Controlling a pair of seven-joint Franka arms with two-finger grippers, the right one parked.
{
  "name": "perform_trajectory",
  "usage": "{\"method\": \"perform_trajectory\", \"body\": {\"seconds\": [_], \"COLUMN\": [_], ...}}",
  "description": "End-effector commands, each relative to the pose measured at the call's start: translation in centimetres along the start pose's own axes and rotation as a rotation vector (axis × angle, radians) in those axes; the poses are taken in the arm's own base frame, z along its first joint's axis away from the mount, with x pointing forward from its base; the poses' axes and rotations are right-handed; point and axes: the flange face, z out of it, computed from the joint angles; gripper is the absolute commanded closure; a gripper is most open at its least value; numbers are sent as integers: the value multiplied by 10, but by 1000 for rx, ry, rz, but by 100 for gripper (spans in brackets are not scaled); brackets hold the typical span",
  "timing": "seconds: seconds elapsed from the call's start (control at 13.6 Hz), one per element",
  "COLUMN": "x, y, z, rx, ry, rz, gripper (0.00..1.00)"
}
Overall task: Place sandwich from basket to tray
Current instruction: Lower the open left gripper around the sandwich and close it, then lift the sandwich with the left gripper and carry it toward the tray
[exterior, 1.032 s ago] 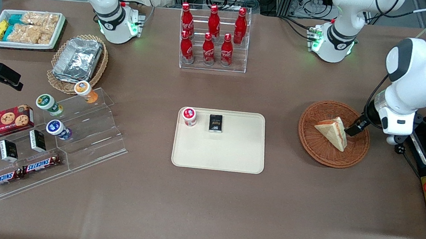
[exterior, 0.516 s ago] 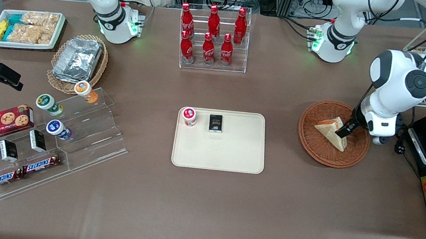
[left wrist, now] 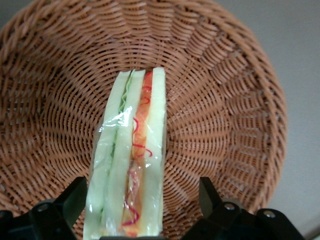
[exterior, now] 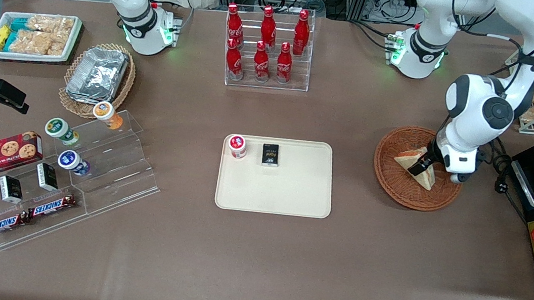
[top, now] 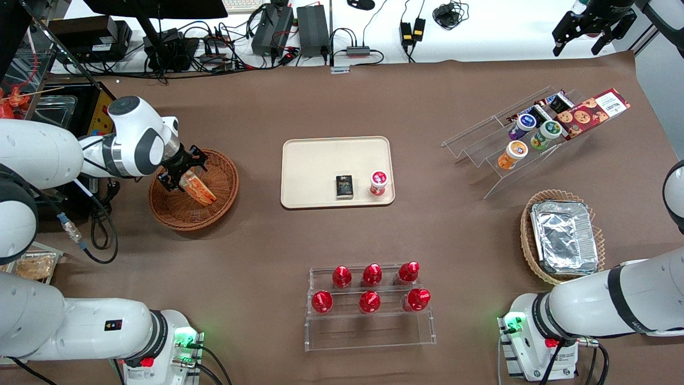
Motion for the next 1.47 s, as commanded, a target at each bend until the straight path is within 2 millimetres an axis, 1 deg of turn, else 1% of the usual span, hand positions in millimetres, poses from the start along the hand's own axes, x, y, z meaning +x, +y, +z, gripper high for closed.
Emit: {"method": "perform_trajectory", "body": {"seconds": [0.0,0.07,0.22,0.37,0.52,0.66,0.81,0.88,0.96,1.03,1.18,1.25,1.33,1.4], "x": [-5,-4,-4,-14,-14,-13,-10,-8,-9,-15,-27,-42,-51,-64], "y": [-1,-2,2,16,20,26,35,39,50,66,110,132,148,163], "z": [9,10,9,4,-2,-21,-52,-67,-85,-106,-158,-178,-196,-210], "rx": [-37,-36,-38,-48,-53,-48,-12,1,8,21,65,81,80,71], "ry": [32,31,31,33,44,50,30,21,16,7,-16,-30,-37,-37], "rz": [-24,-26,-23,25,43,75,184,206,231,268,339,384,411,445], "gripper": [33,99,100,100,100,100,100,100,100,100,100,100,100,100]}}
